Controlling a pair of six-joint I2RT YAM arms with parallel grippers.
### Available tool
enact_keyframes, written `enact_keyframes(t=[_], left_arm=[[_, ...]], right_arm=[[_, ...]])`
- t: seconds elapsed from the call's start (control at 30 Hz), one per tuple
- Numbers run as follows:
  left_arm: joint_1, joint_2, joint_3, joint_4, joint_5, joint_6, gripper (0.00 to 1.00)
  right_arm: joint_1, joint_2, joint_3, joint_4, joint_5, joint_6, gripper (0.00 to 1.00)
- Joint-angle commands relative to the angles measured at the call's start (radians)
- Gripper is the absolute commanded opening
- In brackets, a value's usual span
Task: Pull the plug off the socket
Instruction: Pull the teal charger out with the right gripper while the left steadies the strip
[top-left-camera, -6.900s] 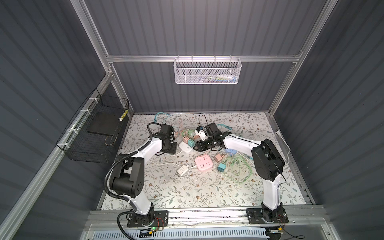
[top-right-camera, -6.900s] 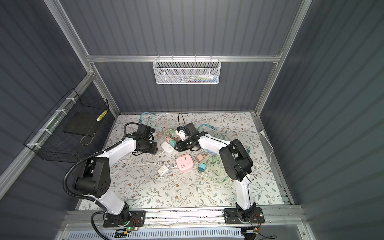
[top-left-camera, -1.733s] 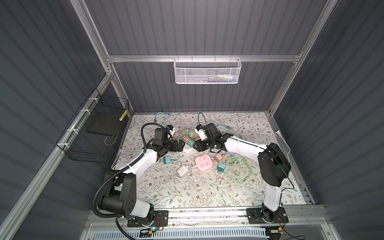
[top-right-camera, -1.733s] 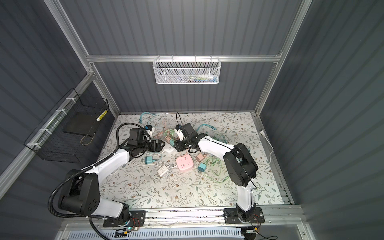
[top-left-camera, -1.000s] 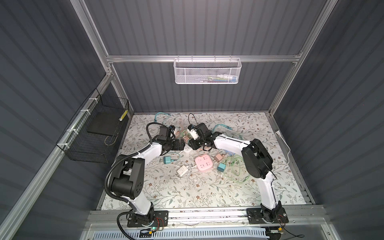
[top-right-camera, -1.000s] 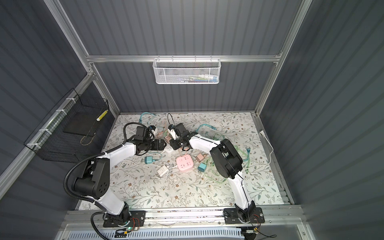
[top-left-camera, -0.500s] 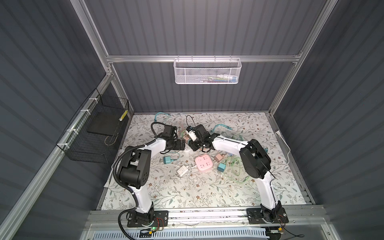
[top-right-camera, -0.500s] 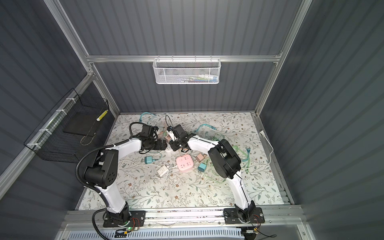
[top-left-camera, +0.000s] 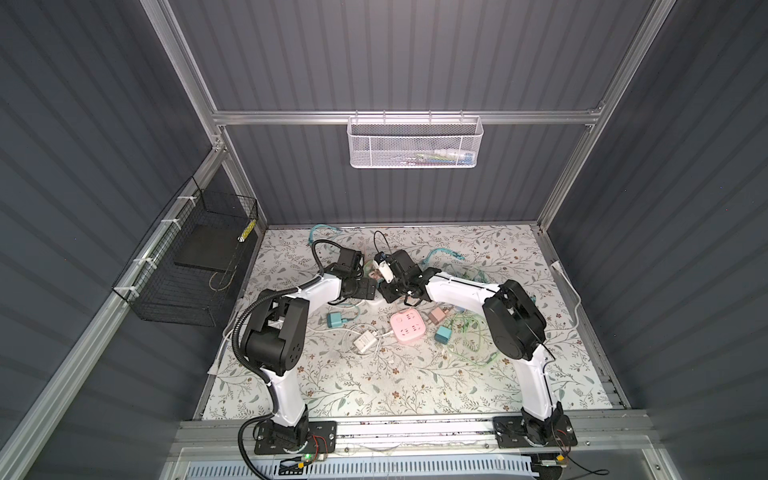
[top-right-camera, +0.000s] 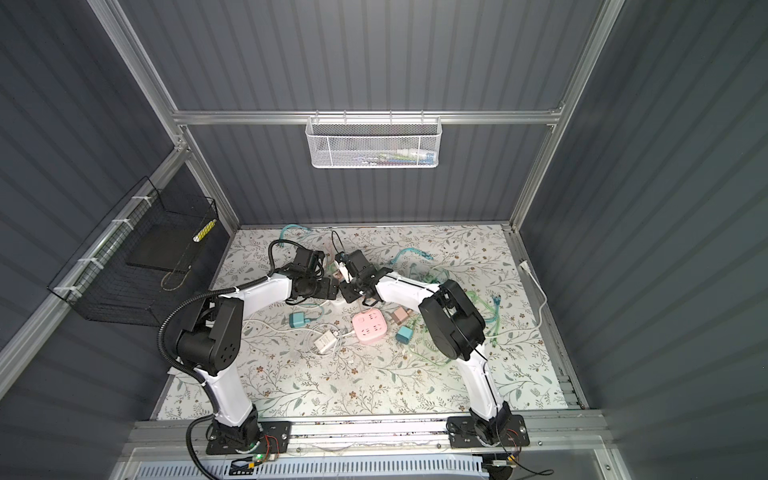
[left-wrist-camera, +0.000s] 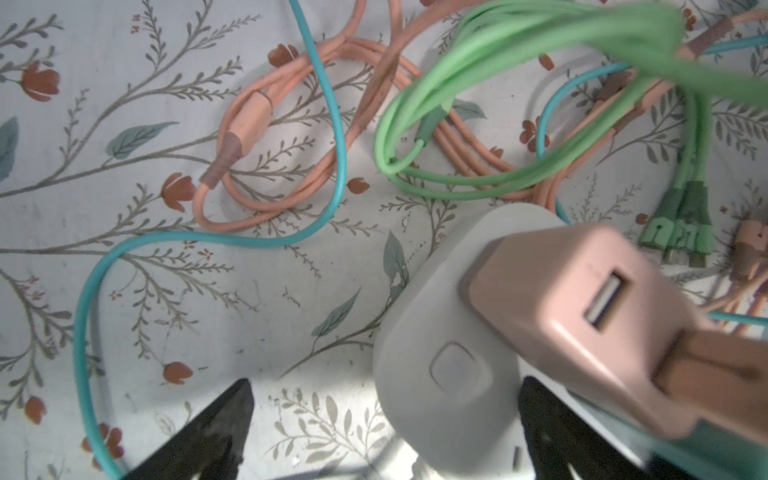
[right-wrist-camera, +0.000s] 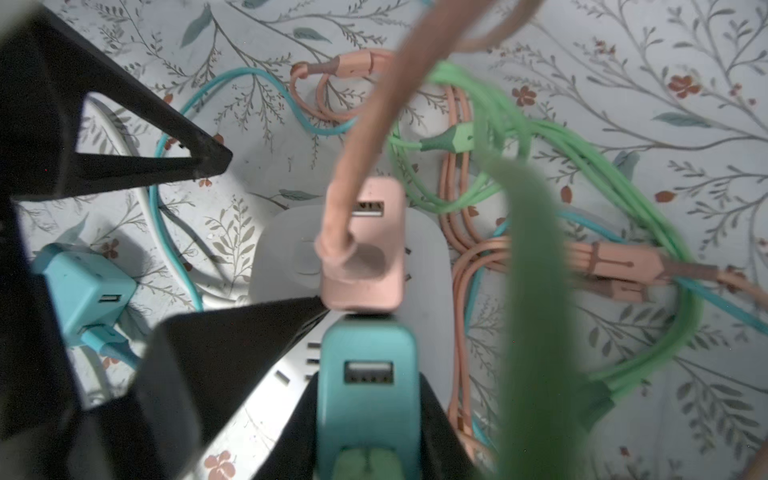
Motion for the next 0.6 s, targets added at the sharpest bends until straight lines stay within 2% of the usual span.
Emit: enact_keyframes(t=[0.0, 0.2, 0.33, 0.57], left_arm=[[0.000, 0.049, -0.032, -0.116, -0.101, 0.033, 0.99], [0.001, 0.051, -0.031, -0.137, -0.107, 0.042, 0.99], [0.000, 0.022, -0.051, -0.113, -0.094, 0.035, 1.00], [0.000, -0.024, -0.065, -0.097, -0.044, 0.035, 1.00]], right_arm=[[0.007, -0.091, -0.022, 0.103, 0.009, 0.028, 0.14], [0.007, -0.096, -0.011, 0.083, -0.007, 0.027, 0.14], [0.002, -0.096, -0.015, 0.040, 0.026, -0.004, 0.15], [-0.049, -0.111, -0.047, -0.013, 0.021, 0.003, 0.15]])
